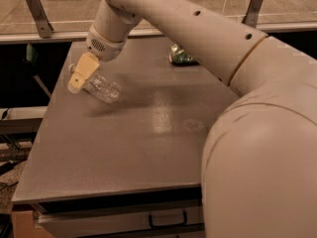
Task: Pick water bottle
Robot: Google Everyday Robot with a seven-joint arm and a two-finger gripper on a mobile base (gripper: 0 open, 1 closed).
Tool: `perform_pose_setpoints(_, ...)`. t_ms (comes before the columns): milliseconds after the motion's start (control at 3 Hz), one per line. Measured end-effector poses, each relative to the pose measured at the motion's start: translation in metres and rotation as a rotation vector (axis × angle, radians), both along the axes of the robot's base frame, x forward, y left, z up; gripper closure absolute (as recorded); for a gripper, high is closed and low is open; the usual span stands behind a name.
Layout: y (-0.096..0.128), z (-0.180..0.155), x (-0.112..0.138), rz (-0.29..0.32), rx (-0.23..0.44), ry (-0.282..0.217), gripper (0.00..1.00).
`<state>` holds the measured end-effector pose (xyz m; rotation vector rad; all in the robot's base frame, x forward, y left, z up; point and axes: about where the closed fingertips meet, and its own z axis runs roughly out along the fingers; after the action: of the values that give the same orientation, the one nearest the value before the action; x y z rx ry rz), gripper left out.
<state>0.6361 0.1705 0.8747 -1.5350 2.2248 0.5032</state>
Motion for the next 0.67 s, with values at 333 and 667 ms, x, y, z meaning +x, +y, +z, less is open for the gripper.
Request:
perform_pose_setpoints(333,0.0084,-0.0147,-0.0039,-0.065,-0.036,0.014,0.16)
perform_pose_setpoints(667,0.0130,-0.0205,-0.0042,-0.108,-0.054,0.015,0.39)
